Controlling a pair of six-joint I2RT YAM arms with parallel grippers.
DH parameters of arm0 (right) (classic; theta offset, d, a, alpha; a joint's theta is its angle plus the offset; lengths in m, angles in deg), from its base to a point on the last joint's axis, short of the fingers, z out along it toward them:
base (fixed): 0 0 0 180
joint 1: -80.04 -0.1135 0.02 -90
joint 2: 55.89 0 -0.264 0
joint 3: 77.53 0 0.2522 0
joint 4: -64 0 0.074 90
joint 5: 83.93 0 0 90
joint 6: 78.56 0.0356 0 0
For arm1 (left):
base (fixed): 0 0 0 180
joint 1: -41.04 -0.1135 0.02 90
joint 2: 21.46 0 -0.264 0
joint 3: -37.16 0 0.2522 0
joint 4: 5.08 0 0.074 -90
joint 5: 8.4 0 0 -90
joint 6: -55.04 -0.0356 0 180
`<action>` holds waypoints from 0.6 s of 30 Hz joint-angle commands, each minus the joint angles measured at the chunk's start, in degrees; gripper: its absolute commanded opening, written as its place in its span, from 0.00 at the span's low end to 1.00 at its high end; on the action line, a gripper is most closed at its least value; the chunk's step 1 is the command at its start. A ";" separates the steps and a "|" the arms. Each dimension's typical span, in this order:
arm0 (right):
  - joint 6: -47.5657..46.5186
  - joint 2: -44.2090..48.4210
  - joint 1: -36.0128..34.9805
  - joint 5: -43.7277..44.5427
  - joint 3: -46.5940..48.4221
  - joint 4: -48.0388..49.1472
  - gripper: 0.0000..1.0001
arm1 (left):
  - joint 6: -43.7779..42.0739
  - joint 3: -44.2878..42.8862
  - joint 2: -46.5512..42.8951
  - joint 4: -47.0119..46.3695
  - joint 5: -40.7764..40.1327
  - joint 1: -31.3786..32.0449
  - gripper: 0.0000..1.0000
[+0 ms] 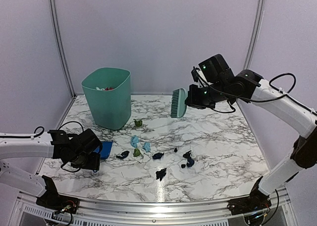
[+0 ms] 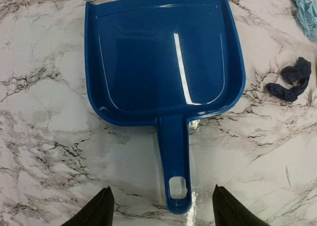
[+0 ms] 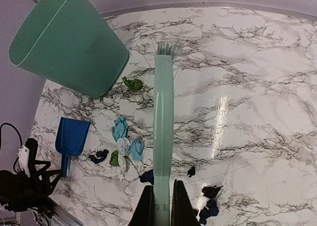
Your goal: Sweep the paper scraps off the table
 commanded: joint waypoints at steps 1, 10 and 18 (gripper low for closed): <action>-0.50 0.40 0.30 0.50 1.04 0.44 0.00 | -1.77 7.13 -5.10 -10.23 -4.49 0.21 0.71; 0.09 0.72 0.28 0.24 -0.03 0.75 0.00 | -1.60 18.93 -15.10 -21.77 -12.11 4.70 0.68; 0.39 -0.01 0.32 0.08 0.92 0.77 0.00 | -0.41 20.34 -11.94 -26.84 -14.06 7.40 0.70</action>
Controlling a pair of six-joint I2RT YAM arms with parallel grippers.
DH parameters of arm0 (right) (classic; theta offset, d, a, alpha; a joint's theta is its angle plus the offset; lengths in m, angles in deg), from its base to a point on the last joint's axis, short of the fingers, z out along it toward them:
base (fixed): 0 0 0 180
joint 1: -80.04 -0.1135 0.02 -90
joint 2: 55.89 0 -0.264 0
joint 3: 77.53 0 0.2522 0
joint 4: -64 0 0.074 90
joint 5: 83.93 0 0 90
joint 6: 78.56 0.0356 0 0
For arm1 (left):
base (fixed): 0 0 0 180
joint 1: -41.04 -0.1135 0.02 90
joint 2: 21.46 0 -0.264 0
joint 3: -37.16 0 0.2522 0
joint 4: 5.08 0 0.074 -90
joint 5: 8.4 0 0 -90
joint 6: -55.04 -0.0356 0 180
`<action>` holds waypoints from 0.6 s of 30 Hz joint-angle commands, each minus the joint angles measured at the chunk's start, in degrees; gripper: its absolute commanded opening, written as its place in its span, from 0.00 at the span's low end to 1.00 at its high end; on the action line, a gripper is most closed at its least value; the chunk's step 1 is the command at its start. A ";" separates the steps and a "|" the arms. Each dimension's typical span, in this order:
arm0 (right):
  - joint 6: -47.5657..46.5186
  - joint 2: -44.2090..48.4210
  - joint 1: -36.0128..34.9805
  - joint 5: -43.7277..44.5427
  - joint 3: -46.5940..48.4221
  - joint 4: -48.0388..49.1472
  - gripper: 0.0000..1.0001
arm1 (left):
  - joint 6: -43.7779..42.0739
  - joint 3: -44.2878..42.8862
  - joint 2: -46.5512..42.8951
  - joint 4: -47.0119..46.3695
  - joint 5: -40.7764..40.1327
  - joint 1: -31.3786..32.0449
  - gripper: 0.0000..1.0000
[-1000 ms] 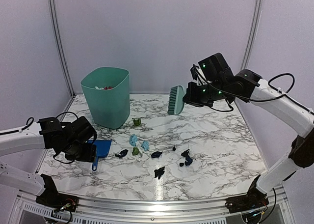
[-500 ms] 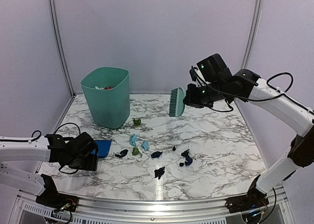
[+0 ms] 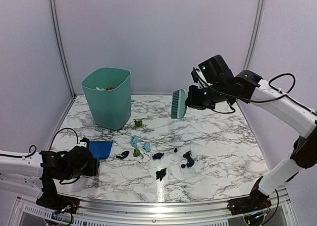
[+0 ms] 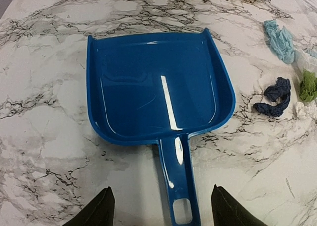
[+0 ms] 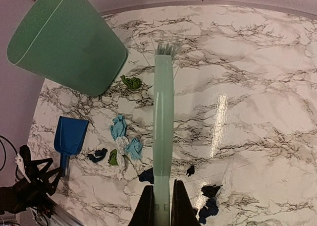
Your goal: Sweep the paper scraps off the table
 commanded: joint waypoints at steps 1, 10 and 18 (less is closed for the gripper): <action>0.31 -0.16 0.31 0.05 1.55 0.82 0.00 | 1.05 -0.03 4.37 -5.25 -2.77 1.48 0.71; 0.84 -0.29 0.32 0.12 1.33 0.75 0.00 | 2.41 -0.38 11.50 -7.63 -7.77 3.23 0.63; 1.84 0.76 0.32 0.14 -0.90 1.60 0.00 | 1.06 -0.39 13.34 -10.45 -8.03 3.32 0.44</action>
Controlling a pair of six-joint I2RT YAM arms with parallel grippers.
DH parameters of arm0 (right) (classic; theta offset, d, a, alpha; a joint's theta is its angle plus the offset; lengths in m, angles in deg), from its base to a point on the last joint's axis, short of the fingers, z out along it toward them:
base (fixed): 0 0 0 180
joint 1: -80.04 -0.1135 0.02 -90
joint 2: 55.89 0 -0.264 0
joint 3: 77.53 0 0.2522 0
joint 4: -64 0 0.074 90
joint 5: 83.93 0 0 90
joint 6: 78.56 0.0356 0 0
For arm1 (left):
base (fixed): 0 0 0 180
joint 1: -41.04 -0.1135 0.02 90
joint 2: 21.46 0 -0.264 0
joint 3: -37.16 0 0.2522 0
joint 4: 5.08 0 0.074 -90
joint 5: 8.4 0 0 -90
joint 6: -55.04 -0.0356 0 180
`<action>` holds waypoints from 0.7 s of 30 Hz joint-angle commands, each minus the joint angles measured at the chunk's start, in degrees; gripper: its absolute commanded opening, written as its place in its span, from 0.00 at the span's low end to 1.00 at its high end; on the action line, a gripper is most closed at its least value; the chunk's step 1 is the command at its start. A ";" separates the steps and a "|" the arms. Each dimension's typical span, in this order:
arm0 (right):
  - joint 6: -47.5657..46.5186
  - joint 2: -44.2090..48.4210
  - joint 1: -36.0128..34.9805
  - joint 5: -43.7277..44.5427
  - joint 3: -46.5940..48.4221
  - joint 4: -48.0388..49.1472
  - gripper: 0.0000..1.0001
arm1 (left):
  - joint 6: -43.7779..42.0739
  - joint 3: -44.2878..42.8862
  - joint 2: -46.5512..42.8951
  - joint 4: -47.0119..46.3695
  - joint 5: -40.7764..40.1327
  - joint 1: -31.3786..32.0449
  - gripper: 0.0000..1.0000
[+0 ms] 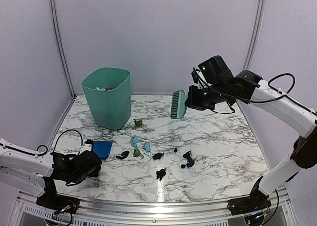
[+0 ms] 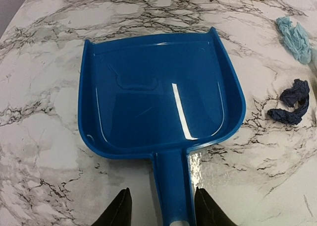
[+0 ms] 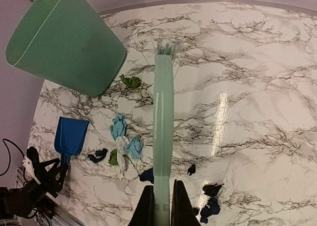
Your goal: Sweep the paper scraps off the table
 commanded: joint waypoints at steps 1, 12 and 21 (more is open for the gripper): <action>1.12 0.96 0.30 0.20 -0.92 1.59 0.00 | -1.46 -0.49 2.21 -2.93 -0.91 0.28 0.42; 0.96 1.57 0.28 0.94 -1.16 2.20 0.00 | -3.26 -3.16 -2.64 1.99 2.36 0.28 0.09; -1.16 1.95 0.30 3.07 -0.57 3.73 0.00 | -1.60 -7.85 -13.85 15.71 6.04 0.28 0.09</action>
